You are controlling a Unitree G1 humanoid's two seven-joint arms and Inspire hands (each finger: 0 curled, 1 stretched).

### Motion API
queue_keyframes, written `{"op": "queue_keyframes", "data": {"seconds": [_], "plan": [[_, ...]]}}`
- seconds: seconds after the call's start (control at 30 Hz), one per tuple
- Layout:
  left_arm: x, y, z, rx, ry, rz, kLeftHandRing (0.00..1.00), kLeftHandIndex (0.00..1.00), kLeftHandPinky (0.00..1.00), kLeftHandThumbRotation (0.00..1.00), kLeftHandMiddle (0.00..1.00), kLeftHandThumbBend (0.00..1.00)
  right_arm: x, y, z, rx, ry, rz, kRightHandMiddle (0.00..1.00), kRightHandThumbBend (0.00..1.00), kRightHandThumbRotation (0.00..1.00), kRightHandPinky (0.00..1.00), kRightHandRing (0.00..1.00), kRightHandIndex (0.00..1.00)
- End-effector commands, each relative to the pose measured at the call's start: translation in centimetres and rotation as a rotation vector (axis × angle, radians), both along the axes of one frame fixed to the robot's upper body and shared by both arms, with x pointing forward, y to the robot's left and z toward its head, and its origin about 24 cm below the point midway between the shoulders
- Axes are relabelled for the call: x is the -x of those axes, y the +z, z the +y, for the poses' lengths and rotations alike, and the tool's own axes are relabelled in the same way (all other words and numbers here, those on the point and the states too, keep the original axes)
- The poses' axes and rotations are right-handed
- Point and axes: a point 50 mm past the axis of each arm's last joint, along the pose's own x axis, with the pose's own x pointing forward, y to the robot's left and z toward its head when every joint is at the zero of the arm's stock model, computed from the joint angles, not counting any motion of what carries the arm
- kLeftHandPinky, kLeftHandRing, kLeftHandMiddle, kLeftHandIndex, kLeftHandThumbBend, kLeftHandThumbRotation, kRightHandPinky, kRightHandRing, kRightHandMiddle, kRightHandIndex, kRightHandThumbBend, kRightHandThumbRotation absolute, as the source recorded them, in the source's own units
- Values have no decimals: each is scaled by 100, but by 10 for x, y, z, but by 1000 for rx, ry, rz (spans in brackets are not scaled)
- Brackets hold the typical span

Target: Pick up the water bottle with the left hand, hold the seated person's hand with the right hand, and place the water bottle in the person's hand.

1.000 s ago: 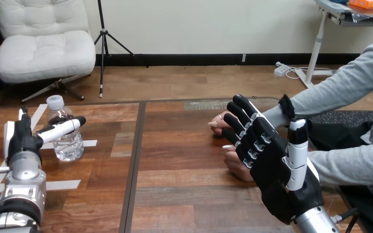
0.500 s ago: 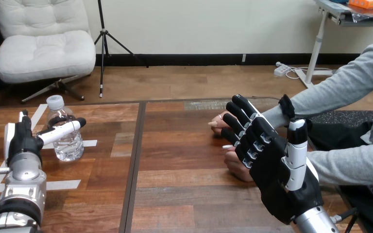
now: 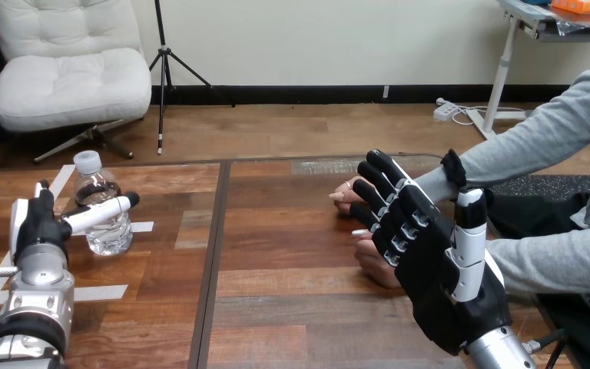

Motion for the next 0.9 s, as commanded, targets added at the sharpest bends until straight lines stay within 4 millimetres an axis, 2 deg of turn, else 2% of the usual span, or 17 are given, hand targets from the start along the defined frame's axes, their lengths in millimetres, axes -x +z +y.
{"op": "queue_keyframes", "data": {"seconds": [0.0, 0.87], "plan": [[-25, 32, -11, -23, -55, -81, 100, 100, 100, 24, 100, 89, -6, 23, 5, -28, 0, -106, 98, 92, 100, 100, 100, 95], [-27, 32, -17, -43, -89, -70, 100, 100, 100, 21, 100, 87, -6, 22, 5, -35, 5, -107, 99, 92, 100, 100, 100, 96]]}}
